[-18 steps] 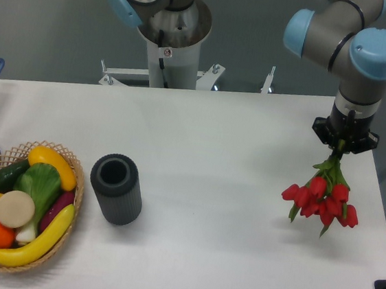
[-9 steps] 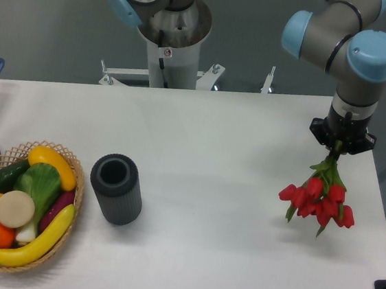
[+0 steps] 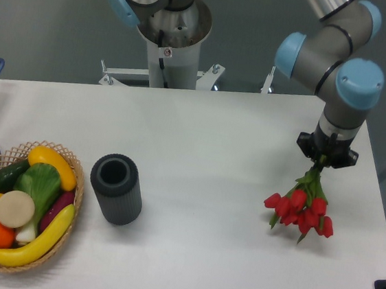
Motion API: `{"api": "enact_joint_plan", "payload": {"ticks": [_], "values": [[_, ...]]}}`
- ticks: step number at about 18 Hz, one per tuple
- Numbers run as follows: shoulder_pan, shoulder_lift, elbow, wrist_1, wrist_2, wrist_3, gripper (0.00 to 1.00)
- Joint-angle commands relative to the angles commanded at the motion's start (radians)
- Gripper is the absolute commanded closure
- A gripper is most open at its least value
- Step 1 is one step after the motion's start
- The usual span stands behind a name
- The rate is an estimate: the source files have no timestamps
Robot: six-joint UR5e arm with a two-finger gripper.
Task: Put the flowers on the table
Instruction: 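Lower the held red tulips onto the table surface, then open the gripper to release the tulip stems and lift away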
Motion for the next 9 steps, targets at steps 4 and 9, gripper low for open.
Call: {"api": "enact_joint_plan", "payload": {"ticks": [4,9], "values": [[-0.008,-0.012,-0.023,0.005,0.000,-0.002,0.96],[-0.020,-0.021,-0.026,0.003,-0.011,-0.003,0.65]]}}
